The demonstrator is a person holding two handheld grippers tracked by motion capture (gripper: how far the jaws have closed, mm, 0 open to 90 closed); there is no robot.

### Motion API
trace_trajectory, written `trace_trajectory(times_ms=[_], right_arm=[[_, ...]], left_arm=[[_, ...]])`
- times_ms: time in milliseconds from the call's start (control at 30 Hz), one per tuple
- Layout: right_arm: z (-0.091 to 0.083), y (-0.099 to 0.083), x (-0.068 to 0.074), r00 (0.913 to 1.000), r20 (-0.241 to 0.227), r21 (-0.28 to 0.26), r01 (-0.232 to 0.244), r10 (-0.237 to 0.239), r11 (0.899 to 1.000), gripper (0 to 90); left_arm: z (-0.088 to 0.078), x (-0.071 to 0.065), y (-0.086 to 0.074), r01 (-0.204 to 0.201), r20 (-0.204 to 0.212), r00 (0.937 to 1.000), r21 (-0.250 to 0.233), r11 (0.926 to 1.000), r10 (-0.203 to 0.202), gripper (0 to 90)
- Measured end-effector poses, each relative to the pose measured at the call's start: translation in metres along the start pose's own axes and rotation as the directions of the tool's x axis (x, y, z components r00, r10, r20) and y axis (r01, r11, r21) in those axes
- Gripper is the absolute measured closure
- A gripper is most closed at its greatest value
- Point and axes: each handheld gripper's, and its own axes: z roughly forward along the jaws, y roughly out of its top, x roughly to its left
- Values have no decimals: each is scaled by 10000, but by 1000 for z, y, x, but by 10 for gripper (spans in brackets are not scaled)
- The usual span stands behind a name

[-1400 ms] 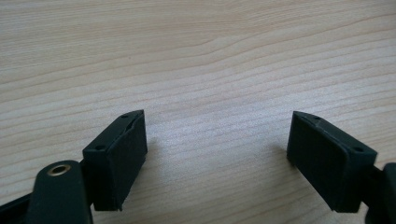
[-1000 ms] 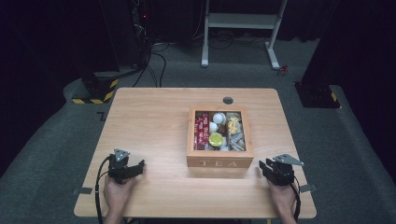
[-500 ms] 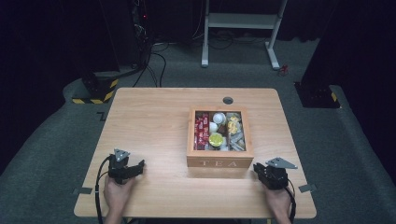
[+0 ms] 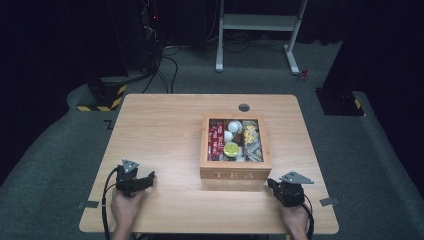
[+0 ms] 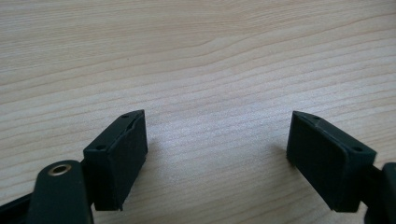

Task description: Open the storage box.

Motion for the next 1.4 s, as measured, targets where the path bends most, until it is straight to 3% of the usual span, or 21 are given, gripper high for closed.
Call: trace_trajectory(times_ms=[200,267,333,433,733,933,1100,1400], right_arm=[[0,-3,9,9991,-262,71,336,-334,9994,900],[2,-5,15,9965,-355,313,762,-751,9966,900],[3,-5,16,9959,-501,335,777,-759,9964,900],[2,-3,20,9954,-874,166,409,-393,9990,900],[18,21,47,9764,-1856,240,1169,-1104,9929,900],[28,26,53,9715,-2132,341,1136,-1038,9929,900],[33,31,55,9740,-2148,239,788,-719,9966,900],[33,45,61,9741,-2150,-101,697,-702,9975,900]], left_arm=[[0,-1,0,9,-62,10000,-15,10000,-9,212],[0,-1,0,-21,7,10000,-23,10000,21,219],[0,-1,0,-21,10,10000,-2,10000,21,220],[0,-2,0,-14,0,10000,-5,10000,14,222],[0,-1,0,-6,20,10000,-17,10000,6,222],[0,-1,0,-13,27,10000,-19,10000,13,222],[0,-1,0,-18,32,10000,-11,10000,18,222],[0,-1,0,-30,58,10000,-28,10000,30,223]])
